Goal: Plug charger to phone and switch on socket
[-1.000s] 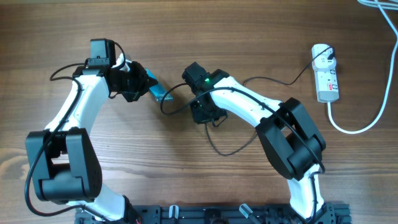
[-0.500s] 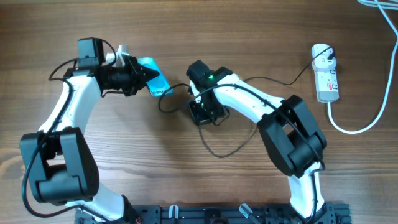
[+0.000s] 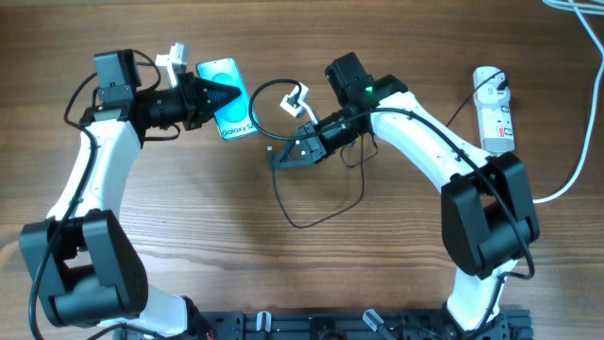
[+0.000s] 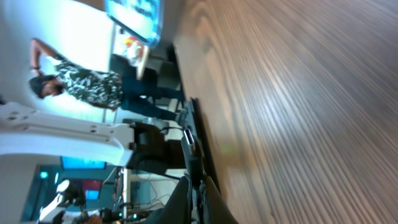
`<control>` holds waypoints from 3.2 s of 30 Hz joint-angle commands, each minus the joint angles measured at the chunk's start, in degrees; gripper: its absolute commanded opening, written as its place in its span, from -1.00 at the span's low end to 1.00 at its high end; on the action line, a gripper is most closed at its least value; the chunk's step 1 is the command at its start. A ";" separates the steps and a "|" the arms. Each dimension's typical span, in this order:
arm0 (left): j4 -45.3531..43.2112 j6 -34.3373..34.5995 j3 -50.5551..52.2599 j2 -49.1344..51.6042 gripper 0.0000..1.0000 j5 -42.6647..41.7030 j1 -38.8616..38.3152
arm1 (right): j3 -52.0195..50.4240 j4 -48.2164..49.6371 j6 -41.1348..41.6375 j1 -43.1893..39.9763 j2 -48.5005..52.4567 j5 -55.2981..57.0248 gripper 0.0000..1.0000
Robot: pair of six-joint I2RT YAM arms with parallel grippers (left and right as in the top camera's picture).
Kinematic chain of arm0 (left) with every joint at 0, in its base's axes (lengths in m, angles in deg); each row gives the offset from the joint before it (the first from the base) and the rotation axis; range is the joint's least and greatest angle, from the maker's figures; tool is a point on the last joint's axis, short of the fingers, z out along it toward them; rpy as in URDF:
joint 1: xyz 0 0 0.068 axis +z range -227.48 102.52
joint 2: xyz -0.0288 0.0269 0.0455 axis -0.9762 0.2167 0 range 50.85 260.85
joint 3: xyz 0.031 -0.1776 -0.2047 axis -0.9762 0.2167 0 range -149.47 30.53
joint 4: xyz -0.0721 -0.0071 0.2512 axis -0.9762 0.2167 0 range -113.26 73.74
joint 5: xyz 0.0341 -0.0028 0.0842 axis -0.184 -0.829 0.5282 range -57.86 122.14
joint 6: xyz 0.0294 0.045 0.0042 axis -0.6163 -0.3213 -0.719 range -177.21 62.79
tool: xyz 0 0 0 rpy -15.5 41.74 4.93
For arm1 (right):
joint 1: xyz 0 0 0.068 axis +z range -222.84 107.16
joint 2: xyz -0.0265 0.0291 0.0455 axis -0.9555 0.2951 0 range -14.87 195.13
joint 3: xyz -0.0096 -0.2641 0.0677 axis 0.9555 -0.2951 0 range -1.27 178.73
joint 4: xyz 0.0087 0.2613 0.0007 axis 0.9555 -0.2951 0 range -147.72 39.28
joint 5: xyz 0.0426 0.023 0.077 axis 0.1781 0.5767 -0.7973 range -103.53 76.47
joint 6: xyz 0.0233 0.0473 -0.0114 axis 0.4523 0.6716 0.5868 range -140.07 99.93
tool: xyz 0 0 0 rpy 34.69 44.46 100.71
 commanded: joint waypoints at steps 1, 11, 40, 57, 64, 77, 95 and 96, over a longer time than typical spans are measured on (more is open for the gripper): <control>-0.35 -1.57 -0.46 -1.64 -0.92 -2.71 0.15 | 0.17 1.57 -2.27 0.20 -0.33 -4.87 -0.91; 3.15 -2.01 -0.46 -1.64 -0.92 4.68 0.15 | 0.17 -11.34 4.17 -2.43 -0.33 39.06 -0.91; 9.22 3.28 -0.46 -1.64 -0.92 18.73 3.82 | 0.13 -9.46 31.01 18.86 2.91 69.05 0.15; 15.61 2.34 -0.46 -1.64 -0.92 18.71 11.39 | 0.13 -28.68 30.67 10.34 11.06 86.03 0.15; 15.58 2.32 -0.46 -1.64 -0.92 18.73 11.39 | 0.98 -25.09 21.79 5.33 9.64 72.32 0.03; 16.33 2.12 -0.46 -1.64 -0.92 18.73 11.34 | 0.94 -15.67 26.97 -1.57 8.90 57.20 0.25; 16.68 0.81 -0.46 -1.64 -0.92 18.73 11.34 | -3.63 -11.78 33.51 -1.51 8.90 61.11 -0.87; 16.68 0.81 -0.46 -1.64 -0.92 18.73 11.34 | -3.63 -11.91 33.35 -1.51 8.90 61.11 -0.91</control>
